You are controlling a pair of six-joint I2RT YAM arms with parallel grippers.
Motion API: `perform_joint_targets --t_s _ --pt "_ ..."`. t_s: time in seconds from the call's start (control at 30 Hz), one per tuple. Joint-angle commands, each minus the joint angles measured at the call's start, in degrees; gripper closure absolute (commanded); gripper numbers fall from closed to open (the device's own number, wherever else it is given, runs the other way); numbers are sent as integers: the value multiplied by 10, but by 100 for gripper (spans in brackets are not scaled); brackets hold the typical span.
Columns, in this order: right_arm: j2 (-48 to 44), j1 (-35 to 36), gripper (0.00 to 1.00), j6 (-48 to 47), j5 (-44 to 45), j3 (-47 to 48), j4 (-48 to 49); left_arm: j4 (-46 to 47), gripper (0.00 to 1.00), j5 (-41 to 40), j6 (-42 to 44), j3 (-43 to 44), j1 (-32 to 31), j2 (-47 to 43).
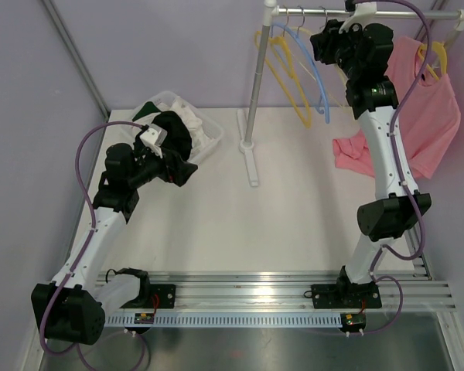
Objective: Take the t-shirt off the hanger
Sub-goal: Hang the hanger back to the clothesline with the right arm
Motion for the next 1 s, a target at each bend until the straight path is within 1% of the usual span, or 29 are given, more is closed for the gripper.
perform_joint_targets --t_s 0.0,0.03,0.07,0.17,0.2,0.23,0.27,0.3,0.33,0.43,0.6,0.73,0.77,0.8,0.83,0.9,0.97 --pt "-50 -2 50 -6 28 -25 34 19 1 -6 8 11 -4 -3" --pt "-61 -2 46 -6 32 -32 38 19 1 -5 8 11 -4 -3" --pt "-66 -2 39 -6 33 -46 44 18 1 -5 9 11 -4 -3" --pt "-87 -2 29 -5 42 -63 52 18 1 -5 9 11 -5 -3" --pt "-92 -2 13 -6 45 -70 53 18 1 -5 9 11 -5 -3" --pt "-95 -2 9 -1 70 -71 51 18 1 -6 10 11 -6 -3" --pt "-102 -2 9 4 87 -70 42 15 1 -5 11 12 -6 -3" --pt "-107 -2 1 3 101 -70 38 15 1 -5 11 13 -6 -3" --pt "-115 -2 0 3 104 -72 35 14 1 -5 11 11 -6 -4" --pt "-133 -2 0 9 156 -90 32 15 1 -6 11 11 -7 -4" --pt "-185 -3 1 8 206 -161 89 13 1 -6 12 13 -8 -1" --pt "-185 -3 0 16 284 -143 65 14 1 -5 12 13 -9 1" --pt "-186 -3 5 18 300 -142 62 14 1 -6 12 13 -9 1" --pt "-188 -3 4 20 318 -143 62 14 1 -5 12 14 -10 3" --pt "-192 -3 1 22 352 -144 62 13 1 -6 12 14 -10 3" --pt "-203 -5 1 23 389 -161 70 12 1 -8 13 16 -11 5" --pt "-223 -10 1 22 400 -197 98 12 1 -9 14 16 -11 5"
